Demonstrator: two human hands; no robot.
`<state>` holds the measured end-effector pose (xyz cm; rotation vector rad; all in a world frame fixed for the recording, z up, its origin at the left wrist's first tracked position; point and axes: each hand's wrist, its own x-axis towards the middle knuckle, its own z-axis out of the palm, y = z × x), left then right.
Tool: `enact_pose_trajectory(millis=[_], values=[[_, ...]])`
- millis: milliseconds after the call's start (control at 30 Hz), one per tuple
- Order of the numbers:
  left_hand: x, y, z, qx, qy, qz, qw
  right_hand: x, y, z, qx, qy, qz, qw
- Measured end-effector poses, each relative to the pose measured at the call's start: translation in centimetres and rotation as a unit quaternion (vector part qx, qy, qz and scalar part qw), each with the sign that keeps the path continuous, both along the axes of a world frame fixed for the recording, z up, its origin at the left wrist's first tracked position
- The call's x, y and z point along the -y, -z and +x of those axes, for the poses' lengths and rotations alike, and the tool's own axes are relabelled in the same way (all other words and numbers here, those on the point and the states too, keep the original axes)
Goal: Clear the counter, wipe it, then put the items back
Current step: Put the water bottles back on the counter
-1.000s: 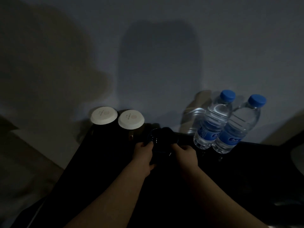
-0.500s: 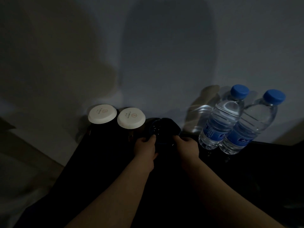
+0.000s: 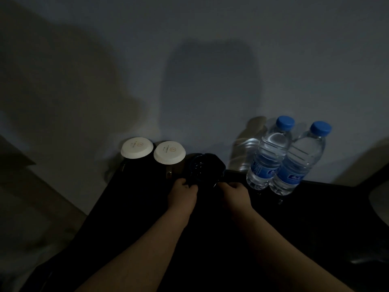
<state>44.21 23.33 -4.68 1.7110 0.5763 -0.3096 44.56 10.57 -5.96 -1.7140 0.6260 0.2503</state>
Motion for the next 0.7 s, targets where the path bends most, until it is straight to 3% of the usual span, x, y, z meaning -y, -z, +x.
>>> enact_pose_trajectory(millis=[133,300,400,533,700], values=[[-0.8,-2.3,-3.0,0.053,0.126,0.161,0.977,0.7,-2.7,-3.5,0.009,-0.094,-0.075,0.993],[-0.6,-5.2,-8.0,0.1,0.227,0.325,0.913,2.1,-5.4,-8.5,0.029,-0.197,-0.189,0.962],[0.6,-6.4,-11.6,0.115,0.252,0.401,0.873,3.2,-6.5,-11.6,0.033,-0.261,-0.277,0.924],[3.6,-7.2,-17.9,0.123,0.263,0.463,0.837,6.0,-7.9,-17.2,0.063,-0.32,-0.355,0.876],[8.7,-7.2,-26.8,0.119,0.269,0.516,0.805,10.5,-8.7,-25.5,0.106,-0.357,-0.387,0.844]])
